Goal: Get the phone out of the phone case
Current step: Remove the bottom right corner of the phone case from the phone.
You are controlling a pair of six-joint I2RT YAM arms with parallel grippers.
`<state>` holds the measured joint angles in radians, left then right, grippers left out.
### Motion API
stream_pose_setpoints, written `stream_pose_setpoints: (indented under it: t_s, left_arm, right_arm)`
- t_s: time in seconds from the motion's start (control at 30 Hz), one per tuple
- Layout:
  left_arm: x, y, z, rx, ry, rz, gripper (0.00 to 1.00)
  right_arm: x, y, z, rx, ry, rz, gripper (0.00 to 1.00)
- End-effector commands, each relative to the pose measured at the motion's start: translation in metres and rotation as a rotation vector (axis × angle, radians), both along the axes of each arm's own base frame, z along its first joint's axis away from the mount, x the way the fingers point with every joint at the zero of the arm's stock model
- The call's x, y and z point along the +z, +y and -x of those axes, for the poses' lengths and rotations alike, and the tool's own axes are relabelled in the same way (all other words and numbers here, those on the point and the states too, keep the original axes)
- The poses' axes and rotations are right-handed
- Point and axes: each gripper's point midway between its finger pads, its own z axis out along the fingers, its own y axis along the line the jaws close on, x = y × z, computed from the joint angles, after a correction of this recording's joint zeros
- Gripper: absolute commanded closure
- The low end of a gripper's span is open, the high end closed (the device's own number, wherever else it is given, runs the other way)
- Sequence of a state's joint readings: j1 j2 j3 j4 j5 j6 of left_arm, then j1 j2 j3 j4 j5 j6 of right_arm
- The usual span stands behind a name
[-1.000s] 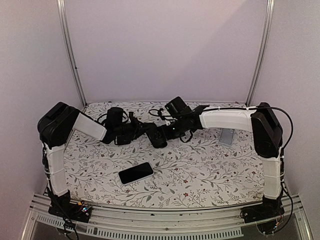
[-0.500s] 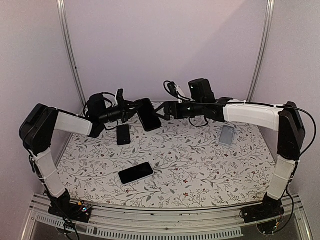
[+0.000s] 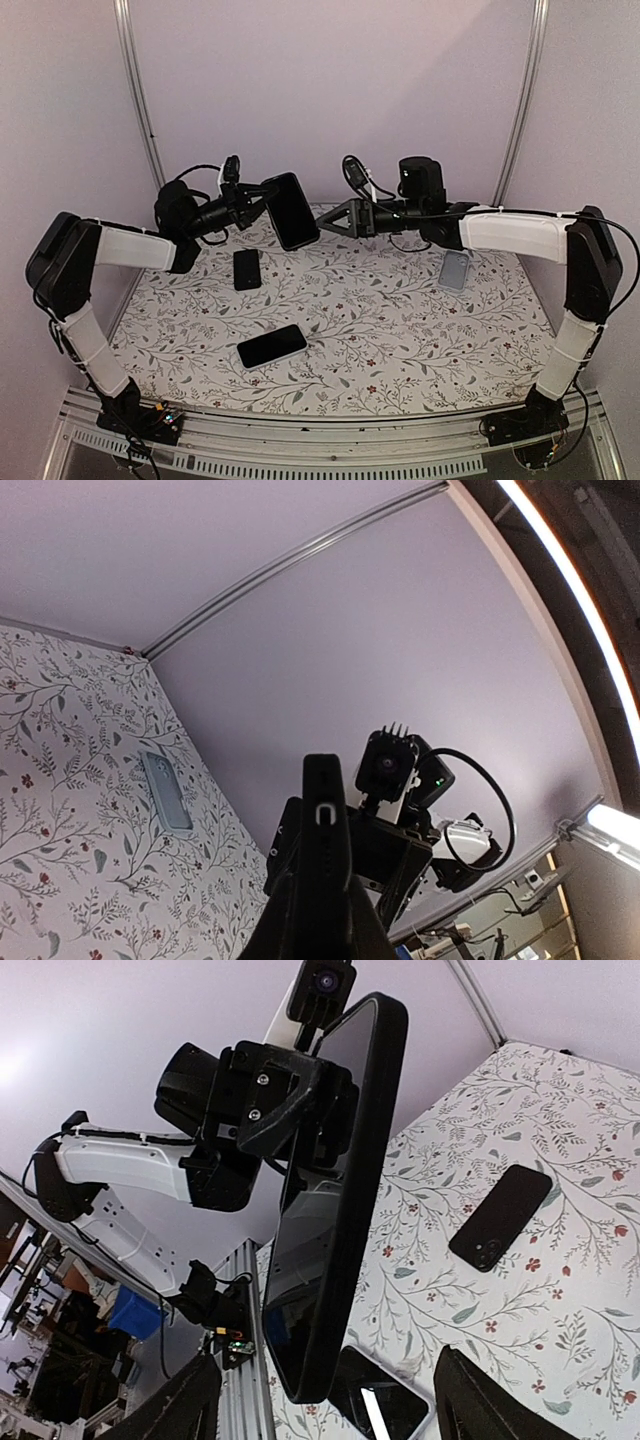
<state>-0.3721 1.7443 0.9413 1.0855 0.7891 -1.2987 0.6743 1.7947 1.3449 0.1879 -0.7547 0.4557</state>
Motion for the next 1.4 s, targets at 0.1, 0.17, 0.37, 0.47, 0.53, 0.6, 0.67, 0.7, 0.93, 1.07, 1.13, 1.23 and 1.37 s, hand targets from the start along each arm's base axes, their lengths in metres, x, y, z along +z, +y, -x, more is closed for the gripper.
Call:
stream_pose_setpoints:
  t_s: [0.1,0.17,0.37,0.47,0.53,0.6,0.67,0.7,0.93,1.07,1.13,1.23,1.37]
  left_arm:
    - [0.057,0.008,0.026,-0.04,-0.162,0.103,1.0]
    - [0.059,0.008,0.027,-0.037,-0.166,0.107,1.0]
    - [0.069,0.007,0.031,-0.039,-0.186,0.123,1.0]
    - [0.073,0.004,0.033,-0.047,-0.194,0.127,1.0]
    - [0.075,0.003,0.035,-0.051,-0.195,0.131,1.0]
    - [0.076,0.002,0.036,-0.052,-0.195,0.133,1.0]
    - [0.077,0.001,0.038,-0.053,-0.192,0.138,1.0]
    - [0.077,0.0,0.039,-0.057,-0.193,0.141,1.0]
    - [0.077,-0.003,0.042,-0.084,-0.129,0.185,1.0]
    - [0.07,-0.009,0.038,-0.119,-0.035,0.225,1.0]
    - [0.068,-0.013,0.037,-0.138,0.005,0.241,1.0]
    - [0.065,-0.019,0.036,-0.162,0.062,0.252,1.0]
    - [0.058,-0.022,0.034,-0.186,0.154,0.279,1.0]
  right_arm:
    - [0.044,0.0,0.032,0.153,-0.08,-0.113,0.36]
    - [0.046,0.001,0.036,0.179,-0.081,-0.12,0.4]
    - [0.045,0.014,0.048,0.243,-0.078,-0.126,0.51]
    - [0.044,0.016,0.048,0.239,-0.077,-0.128,0.57]
    - [0.046,0.016,0.047,0.234,-0.079,-0.134,0.6]
    - [0.049,0.017,0.047,0.234,-0.084,-0.138,0.64]
    - [0.049,0.017,0.046,0.237,-0.082,-0.139,0.69]
    - [0.049,0.017,0.046,0.235,-0.081,-0.139,0.7]
    - [0.046,0.017,0.048,0.245,-0.08,-0.137,0.75]
    - [0.048,0.015,0.05,0.242,-0.109,-0.137,0.75]
    - [0.052,0.013,0.05,0.24,-0.129,-0.141,0.75]
    - [0.056,0.012,0.052,0.24,-0.155,-0.146,0.75]
    - [0.061,0.011,0.053,0.235,-0.185,-0.15,0.75]
